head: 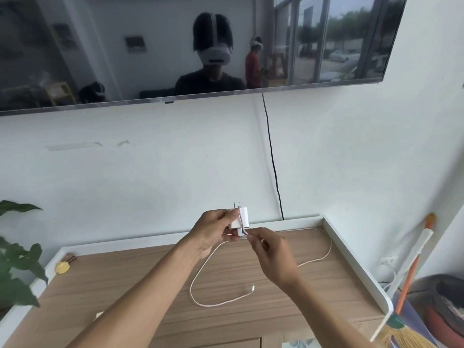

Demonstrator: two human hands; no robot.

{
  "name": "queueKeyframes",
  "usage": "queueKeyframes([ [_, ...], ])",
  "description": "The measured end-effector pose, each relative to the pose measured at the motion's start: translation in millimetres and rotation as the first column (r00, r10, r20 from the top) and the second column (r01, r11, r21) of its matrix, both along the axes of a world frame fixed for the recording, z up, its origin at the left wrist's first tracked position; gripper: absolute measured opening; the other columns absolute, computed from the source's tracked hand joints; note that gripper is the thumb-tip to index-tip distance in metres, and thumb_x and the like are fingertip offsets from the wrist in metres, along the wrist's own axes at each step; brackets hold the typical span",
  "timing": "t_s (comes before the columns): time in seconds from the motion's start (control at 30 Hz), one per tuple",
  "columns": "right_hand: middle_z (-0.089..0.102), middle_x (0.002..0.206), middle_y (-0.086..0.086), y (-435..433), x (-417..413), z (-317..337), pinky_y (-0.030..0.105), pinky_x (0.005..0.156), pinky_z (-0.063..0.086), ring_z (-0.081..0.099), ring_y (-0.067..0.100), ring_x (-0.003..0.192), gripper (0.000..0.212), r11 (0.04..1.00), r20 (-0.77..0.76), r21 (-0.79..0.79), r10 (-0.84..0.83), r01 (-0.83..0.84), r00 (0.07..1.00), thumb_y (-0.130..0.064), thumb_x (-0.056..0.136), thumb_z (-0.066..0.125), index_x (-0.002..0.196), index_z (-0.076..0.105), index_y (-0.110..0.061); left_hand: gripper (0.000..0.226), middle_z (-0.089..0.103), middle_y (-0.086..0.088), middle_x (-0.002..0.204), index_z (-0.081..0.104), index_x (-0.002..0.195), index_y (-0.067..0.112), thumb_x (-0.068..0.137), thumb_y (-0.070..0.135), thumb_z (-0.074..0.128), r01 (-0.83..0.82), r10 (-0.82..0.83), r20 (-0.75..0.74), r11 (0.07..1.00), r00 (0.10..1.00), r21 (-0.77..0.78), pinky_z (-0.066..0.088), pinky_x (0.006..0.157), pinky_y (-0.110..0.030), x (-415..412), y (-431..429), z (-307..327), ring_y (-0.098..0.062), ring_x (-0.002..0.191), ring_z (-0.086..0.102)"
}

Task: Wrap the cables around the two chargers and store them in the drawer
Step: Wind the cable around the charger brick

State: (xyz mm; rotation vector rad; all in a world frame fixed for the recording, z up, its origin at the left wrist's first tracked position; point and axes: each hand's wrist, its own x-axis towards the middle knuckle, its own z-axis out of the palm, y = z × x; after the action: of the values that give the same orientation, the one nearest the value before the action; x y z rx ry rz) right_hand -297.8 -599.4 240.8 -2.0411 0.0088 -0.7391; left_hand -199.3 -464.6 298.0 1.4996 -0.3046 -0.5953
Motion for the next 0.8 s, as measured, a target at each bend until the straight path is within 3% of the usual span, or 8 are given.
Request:
queueKeyframes([
  [0.17,0.056,0.054,-0.008,-9.5,6.2,2.1,0.014,0.052,0.035,0.045,0.002,0.049,0.027,0.991,-0.183,0.098,0.102,-0.086,0.978,-0.037,0.09,0.06,0.071,0.069,-0.019,0.03,0.063,-0.013,0.077,0.065,0.101,-0.002,0.093,0.026,0.057,0.142,-0.14,0.066,0.99,0.988,-0.022,0.057,0.064,-0.028,-6.1,6.4,7.4,-0.02,0.068,0.065],
  [0.27,0.053,0.048,-0.015,-19.1,9.4,9.4,0.011,0.05,0.032,0.046,0.0,0.047,0.042,0.99,-0.265,0.046,0.142,-0.134,0.954,-0.027,0.093,0.06,0.054,0.061,-0.043,0.031,0.06,-0.017,0.079,0.064,0.107,-0.005,0.095,0.022,0.054,0.241,-0.25,0.163,0.968,0.954,0.072,0.057,0.067,-0.028,-9.3,9.1,11.1,-0.019,0.068,0.066],
  [0.37,0.052,0.046,-0.018,-32.5,13.9,22.7,0.013,0.05,0.031,0.046,-0.002,0.047,0.052,0.986,-0.376,-0.089,0.095,-0.138,0.922,-0.016,0.091,0.057,0.048,0.055,-0.045,0.024,0.069,-0.014,0.083,0.069,0.105,0.002,0.095,0.02,0.057,0.328,-0.365,0.216,0.926,0.906,0.189,0.057,0.071,-0.032,-14.1,14.4,9.7,-0.021,0.072,0.067],
  [0.47,0.054,0.052,-0.012,-38.2,19.5,34.0,0.013,0.051,0.032,0.047,-0.005,0.048,0.042,0.971,-0.497,-0.156,0.082,-0.182,0.864,-0.014,0.088,0.053,0.053,0.057,-0.037,0.017,0.072,-0.015,0.086,0.072,0.103,0.01,0.093,0.02,0.063,0.309,-0.41,0.28,0.888,0.868,0.341,0.059,0.072,-0.035,-16.7,14.0,3.9,-0.023,0.073,0.069],
  [0.6,0.061,0.063,-0.008,-39.8,26.4,47.4,0.017,0.056,0.041,0.054,0.001,0.059,0.019,0.965,-0.586,-0.118,0.124,-0.236,0.801,-0.02,0.088,0.057,0.082,0.075,-0.018,0.016,0.073,-0.02,0.088,0.073,0.099,0.009,0.09,0.021,0.067,0.282,-0.463,0.312,0.83,0.83,0.481,0.059,0.069,-0.033,-15.3,13.2,-4.4,-0.027,0.072,0.07],
  [0.67,0.061,0.064,-0.008,-40.2,28.7,52.6,0.016,0.054,0.039,0.053,0.004,0.059,0.019,0.956,-0.625,-0.132,0.124,-0.261,0.771,-0.024,0.089,0.059,0.079,0.074,-0.019,0.02,0.074,-0.018,0.085,0.072,0.1,0.007,0.089,0.023,0.069,0.256,-0.455,0.307,0.818,0.836,0.515,0.059,0.068,-0.033,-15.9,13.7,-8.3,-0.03,0.073,0.071],
  [0.8,0.061,0.064,-0.008,-37.9,30.8,59.4,0.017,0.053,0.038,0.052,0.004,0.057,0.019,0.958,-0.65,-0.153,0.087,-0.241,0.755,-0.027,0.09,0.06,0.076,0.072,-0.022,0.025,0.072,-0.012,0.073,0.069,0.096,0.0,0.086,0.023,0.072,0.171,-0.37,0.3,0.833,0.88,0.525,0.059,0.063,-0.03,-16.3,13.6,-14.5,-0.02,0.062,0.07],
])
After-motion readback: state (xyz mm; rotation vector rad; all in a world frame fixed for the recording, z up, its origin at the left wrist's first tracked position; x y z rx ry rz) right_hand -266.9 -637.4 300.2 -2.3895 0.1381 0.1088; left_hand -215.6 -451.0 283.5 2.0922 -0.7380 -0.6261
